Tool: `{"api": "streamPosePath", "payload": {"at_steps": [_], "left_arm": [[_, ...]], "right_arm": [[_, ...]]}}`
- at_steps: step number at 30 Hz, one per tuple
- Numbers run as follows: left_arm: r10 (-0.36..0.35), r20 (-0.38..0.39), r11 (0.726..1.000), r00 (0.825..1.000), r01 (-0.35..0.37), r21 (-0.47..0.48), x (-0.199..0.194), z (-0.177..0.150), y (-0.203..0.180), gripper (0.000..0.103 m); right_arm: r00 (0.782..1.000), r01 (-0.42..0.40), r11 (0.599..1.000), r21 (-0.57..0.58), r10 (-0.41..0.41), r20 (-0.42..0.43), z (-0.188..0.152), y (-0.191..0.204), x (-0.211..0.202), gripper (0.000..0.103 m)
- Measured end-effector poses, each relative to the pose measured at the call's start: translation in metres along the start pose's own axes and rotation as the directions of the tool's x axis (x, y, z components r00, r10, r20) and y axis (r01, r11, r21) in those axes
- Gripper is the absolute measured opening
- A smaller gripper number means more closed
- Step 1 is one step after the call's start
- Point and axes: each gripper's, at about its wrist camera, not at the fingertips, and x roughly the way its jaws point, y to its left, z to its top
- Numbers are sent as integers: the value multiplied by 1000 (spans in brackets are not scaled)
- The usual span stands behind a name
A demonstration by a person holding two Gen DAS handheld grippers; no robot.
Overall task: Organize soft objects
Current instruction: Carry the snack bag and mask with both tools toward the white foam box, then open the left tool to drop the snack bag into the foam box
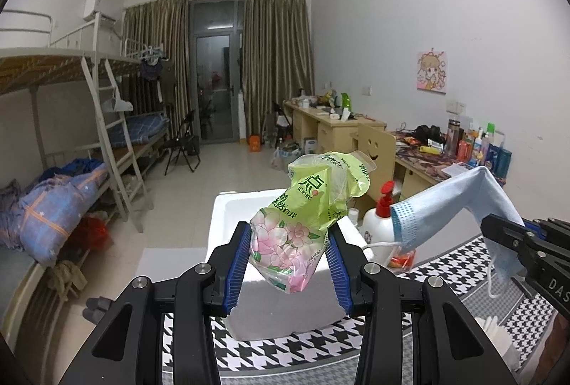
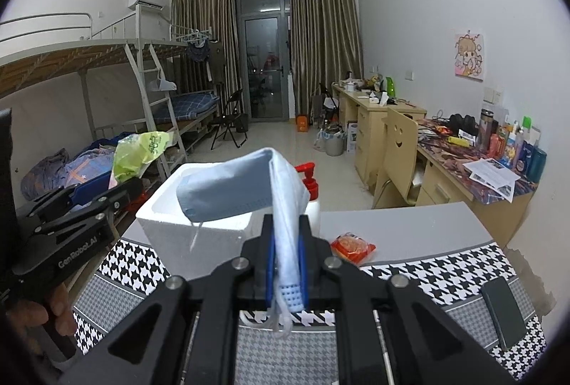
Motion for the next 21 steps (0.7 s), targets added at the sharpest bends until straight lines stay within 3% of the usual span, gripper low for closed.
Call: {"api": "streamPosePath", "payload": {"at_steps": [10, 21], "left_arm": [[33, -25, 999, 999, -33, -2, 30, 8, 5, 44], [20, -93, 1000, 995, -22, -20, 70, 13, 13, 44]], "right_arm": [[1000, 12, 1000, -12, -12, -4, 13, 5, 12, 14], [999, 42, 999, -8, -42, -22, 21, 7, 29, 14]]}}
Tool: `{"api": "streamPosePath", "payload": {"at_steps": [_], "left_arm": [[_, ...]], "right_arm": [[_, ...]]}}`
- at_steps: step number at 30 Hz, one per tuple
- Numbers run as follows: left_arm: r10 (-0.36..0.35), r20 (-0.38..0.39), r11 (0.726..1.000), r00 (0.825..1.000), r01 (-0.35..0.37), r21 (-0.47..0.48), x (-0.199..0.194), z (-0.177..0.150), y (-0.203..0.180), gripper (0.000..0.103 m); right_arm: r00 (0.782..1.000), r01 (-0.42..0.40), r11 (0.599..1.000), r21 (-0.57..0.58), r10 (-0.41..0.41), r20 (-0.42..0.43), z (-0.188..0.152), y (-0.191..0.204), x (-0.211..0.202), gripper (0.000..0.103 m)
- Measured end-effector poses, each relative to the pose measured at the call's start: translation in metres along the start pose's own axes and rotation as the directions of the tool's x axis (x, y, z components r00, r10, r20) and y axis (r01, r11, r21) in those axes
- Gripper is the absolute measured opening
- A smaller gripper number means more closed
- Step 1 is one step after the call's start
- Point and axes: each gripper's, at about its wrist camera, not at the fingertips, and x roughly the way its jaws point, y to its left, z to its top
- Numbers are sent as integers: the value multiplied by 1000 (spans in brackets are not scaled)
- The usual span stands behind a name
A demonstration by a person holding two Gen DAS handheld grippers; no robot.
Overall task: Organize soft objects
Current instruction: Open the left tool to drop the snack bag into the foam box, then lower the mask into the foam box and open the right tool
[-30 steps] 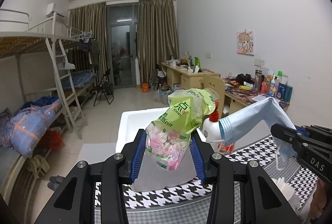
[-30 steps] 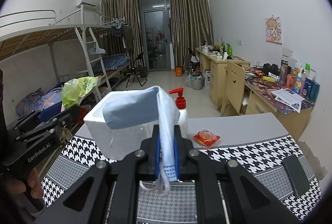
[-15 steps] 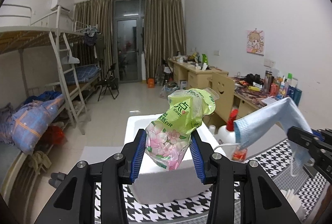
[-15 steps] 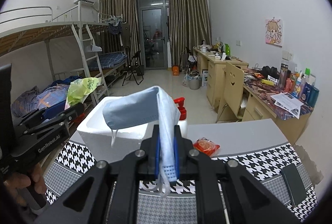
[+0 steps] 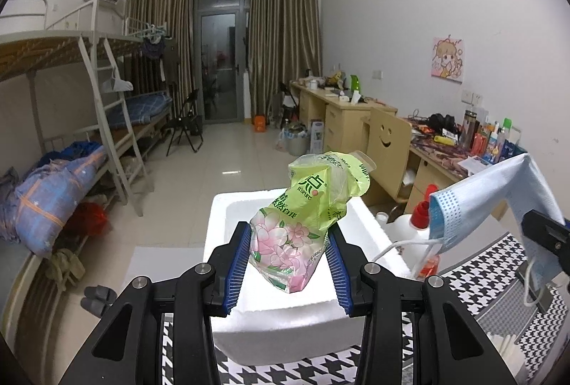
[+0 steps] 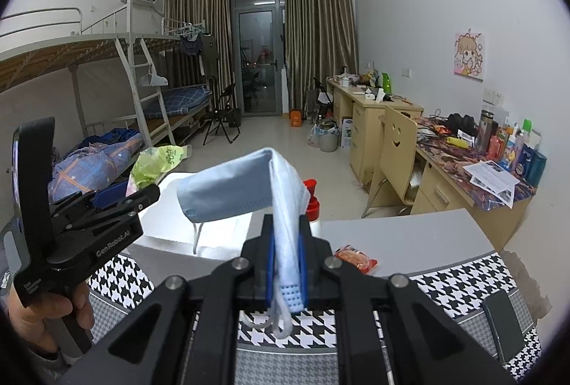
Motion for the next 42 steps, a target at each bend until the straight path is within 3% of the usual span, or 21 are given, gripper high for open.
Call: {"api": "streamPosePath", "payload": {"at_steps": [11, 14, 16, 18, 22, 27, 42], "left_arm": [[-1, -71, 1000, 997, 1, 3, 34, -1, 6, 46], [-1, -88, 1000, 996, 1, 2, 40, -2, 8, 60], [-5, -85, 1000, 996, 4, -14, 40, -2, 12, 76], [7, -70, 1000, 998, -9, -24, 36, -2, 17, 78], [30, -32, 999, 999, -31, -34, 24, 0, 28, 95], [68, -6, 996, 998, -68, -55, 11, -1, 41, 101], [142, 28, 988, 989, -140, -72, -16, -10, 65, 102]], "right_arm": [[1000, 24, 1000, 5, -24, -6, 8, 0, 12, 14], [999, 33, 999, 5, -33, -11, 10, 1, 15, 14], [999, 35, 999, 6, -35, -13, 11, 1, 17, 14], [999, 35, 999, 3, -35, -16, 12, 3, 20, 14], [999, 34, 999, 3, -34, -18, 17, 6, 25, 14], [999, 24, 1000, -5, -24, -25, 20, 14, 32, 14], [995, -56, 998, -16, 54, -79, 28, 40, 56, 14]]}}
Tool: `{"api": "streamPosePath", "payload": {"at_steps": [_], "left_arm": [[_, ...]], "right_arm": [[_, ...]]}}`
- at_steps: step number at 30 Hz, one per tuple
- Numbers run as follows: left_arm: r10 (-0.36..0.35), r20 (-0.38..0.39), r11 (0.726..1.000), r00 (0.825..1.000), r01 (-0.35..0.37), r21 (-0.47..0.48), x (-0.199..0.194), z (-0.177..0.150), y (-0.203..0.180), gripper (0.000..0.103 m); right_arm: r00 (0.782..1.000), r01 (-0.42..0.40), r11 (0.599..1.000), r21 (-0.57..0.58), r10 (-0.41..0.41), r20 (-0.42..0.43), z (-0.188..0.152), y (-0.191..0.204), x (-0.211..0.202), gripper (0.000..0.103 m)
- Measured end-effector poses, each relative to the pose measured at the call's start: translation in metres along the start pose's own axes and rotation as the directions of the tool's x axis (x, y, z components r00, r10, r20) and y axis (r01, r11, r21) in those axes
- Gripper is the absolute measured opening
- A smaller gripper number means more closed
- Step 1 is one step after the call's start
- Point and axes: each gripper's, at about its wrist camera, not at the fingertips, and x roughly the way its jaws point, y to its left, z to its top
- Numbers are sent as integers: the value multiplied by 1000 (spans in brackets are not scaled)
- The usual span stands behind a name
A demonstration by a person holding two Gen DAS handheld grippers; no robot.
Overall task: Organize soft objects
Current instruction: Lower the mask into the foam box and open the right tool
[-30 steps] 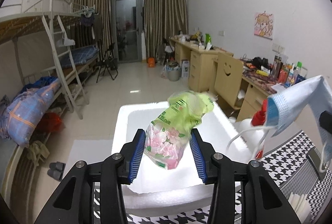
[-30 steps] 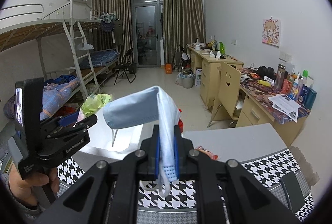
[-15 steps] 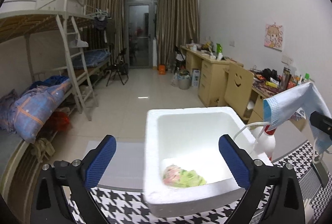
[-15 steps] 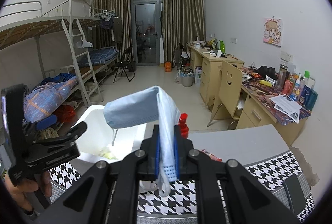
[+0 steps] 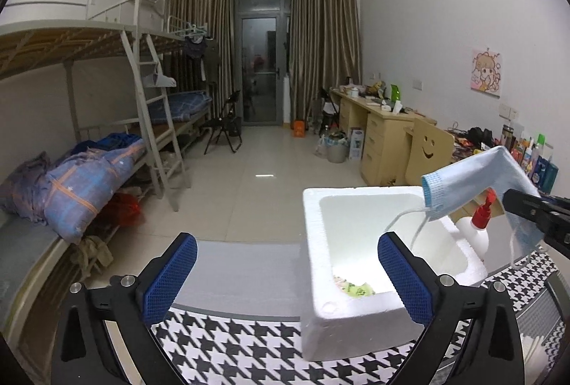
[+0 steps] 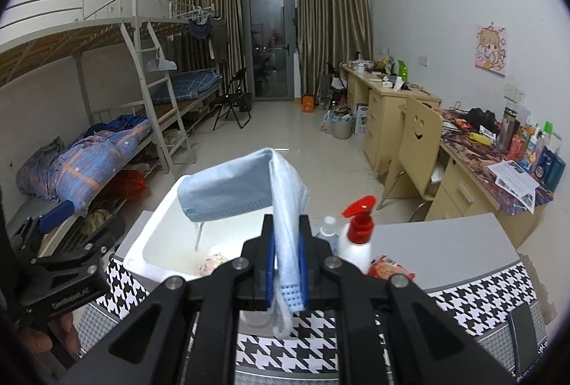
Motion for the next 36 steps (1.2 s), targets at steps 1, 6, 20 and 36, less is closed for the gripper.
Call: {"api": "streamPosePath", "payload": {"at_steps": [1, 6, 20, 36], "left_arm": [[2, 1, 1000, 1000, -2, 0, -1, 0, 1, 102], [19, 14, 1000, 1000, -19, -18, -6, -2, 10, 102], [55, 11, 998, 998, -54, -29, -11, -9, 32, 102], [44, 8, 998, 999, -43, -43, -9, -16, 35, 102]], "right_arm": [[1000, -4, 1000, -2, 4, -5, 0, 2, 2, 14], [999, -20, 1000, -6, 20, -36, 2, 9, 14, 14], [993, -40, 998, -39, 36, -109, 0, 25, 51, 14], [981, -21, 998, -64, 9, -192, -6, 30, 87, 49]]}}
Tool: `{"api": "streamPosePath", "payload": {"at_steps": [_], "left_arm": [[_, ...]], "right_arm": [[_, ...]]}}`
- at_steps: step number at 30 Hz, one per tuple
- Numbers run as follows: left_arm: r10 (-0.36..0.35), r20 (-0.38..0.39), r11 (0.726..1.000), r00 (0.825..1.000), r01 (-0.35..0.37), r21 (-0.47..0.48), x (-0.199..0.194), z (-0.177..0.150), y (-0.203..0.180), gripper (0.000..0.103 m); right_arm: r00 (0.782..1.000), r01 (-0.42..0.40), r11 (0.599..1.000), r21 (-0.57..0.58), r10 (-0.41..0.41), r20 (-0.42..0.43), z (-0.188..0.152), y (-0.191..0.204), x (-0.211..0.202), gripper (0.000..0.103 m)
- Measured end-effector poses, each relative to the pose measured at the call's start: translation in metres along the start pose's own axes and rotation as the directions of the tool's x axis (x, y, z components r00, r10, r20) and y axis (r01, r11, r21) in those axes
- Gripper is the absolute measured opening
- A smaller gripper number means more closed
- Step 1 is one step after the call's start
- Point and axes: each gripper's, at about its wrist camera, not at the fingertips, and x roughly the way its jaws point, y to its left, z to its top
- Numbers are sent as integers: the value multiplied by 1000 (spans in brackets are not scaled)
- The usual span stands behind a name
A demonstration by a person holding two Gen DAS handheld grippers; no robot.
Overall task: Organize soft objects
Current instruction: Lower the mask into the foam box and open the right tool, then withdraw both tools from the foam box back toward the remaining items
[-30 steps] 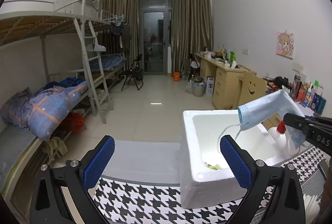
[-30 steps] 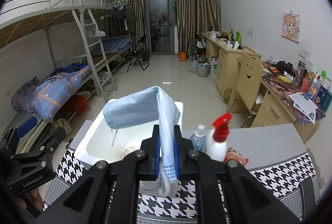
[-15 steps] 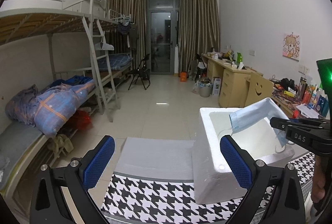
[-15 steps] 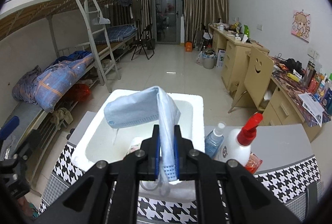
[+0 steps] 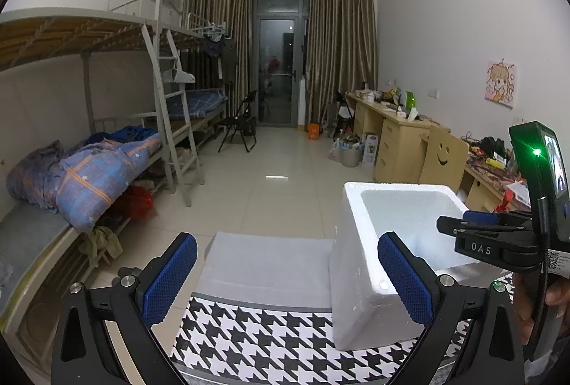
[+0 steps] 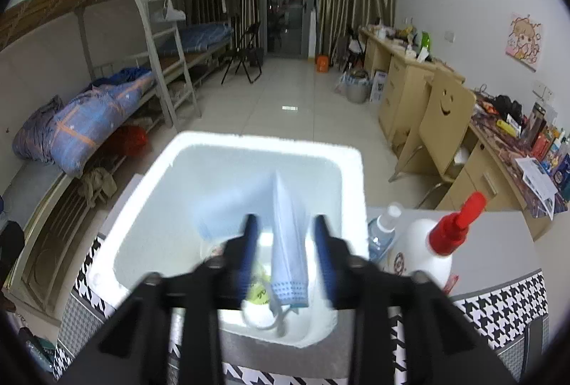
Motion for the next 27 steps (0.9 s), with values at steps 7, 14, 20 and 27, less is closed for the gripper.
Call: {"api": "streamPosePath", "payload": {"at_steps": [7, 14, 20, 27], "left_arm": [[-7, -5, 1000, 1000, 7, 7, -2, 1, -3, 102], [-11, 27, 1000, 1000, 11, 21, -16, 5, -12, 102], [-21, 31, 1000, 999, 21, 23, -28, 5, -18, 102], [-44, 56, 998, 997, 42, 37, -51, 7, -29, 102]], "right_arm": [[1000, -7, 1000, 0, 7, 23, -3, -1, -15, 61], [995, 31, 1000, -2, -31, 94, -6, -3, -42, 84], [990, 38, 999, -20, -35, 133, -11, -3, -65, 88], [985, 44, 999, -25, -40, 166, -18, -6, -87, 89]]}}
